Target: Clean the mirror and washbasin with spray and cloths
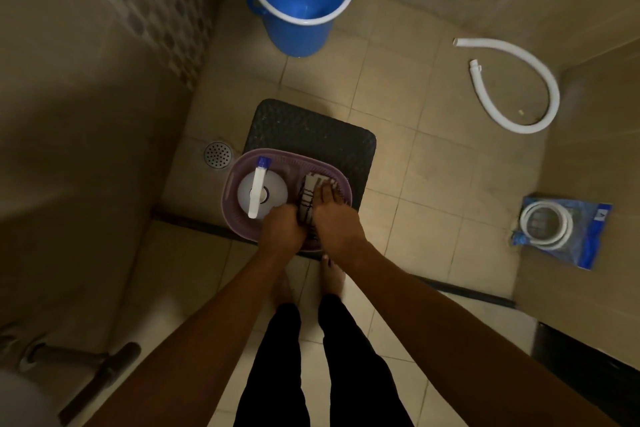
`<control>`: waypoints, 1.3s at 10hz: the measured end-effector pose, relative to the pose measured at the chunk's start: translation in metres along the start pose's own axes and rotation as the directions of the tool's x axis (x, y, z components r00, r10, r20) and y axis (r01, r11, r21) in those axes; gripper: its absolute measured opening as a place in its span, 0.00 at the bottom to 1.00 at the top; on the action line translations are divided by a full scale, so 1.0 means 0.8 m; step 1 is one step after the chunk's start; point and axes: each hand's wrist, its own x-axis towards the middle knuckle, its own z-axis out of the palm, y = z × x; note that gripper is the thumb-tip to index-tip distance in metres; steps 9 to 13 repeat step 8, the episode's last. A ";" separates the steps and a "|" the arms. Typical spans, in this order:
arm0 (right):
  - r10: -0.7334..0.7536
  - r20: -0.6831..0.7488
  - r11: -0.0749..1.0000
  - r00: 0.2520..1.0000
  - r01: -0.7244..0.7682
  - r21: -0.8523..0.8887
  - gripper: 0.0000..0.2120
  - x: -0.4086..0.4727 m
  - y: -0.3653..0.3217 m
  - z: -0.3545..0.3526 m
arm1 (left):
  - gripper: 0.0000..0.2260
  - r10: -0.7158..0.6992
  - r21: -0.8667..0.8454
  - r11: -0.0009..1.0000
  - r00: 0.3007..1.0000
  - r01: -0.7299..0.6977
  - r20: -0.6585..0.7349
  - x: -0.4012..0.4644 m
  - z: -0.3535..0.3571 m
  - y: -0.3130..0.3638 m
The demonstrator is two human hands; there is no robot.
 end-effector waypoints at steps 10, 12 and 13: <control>-0.186 -0.129 0.982 0.974 0.180 -0.059 0.38 -0.058 0.024 -0.021 | 0.16 0.134 0.085 0.988 0.986 -0.126 -0.103 -0.060 -0.007 0.017; -0.186 -0.129 0.982 0.974 0.180 -0.059 0.38 -0.058 0.024 -0.021 | 0.16 0.134 0.085 0.988 0.986 -0.126 -0.103 -0.060 -0.007 0.017; -0.186 -0.129 0.982 0.974 0.180 -0.059 0.38 -0.058 0.024 -0.021 | 0.16 0.134 0.085 0.988 0.986 -0.126 -0.103 -0.060 -0.007 0.017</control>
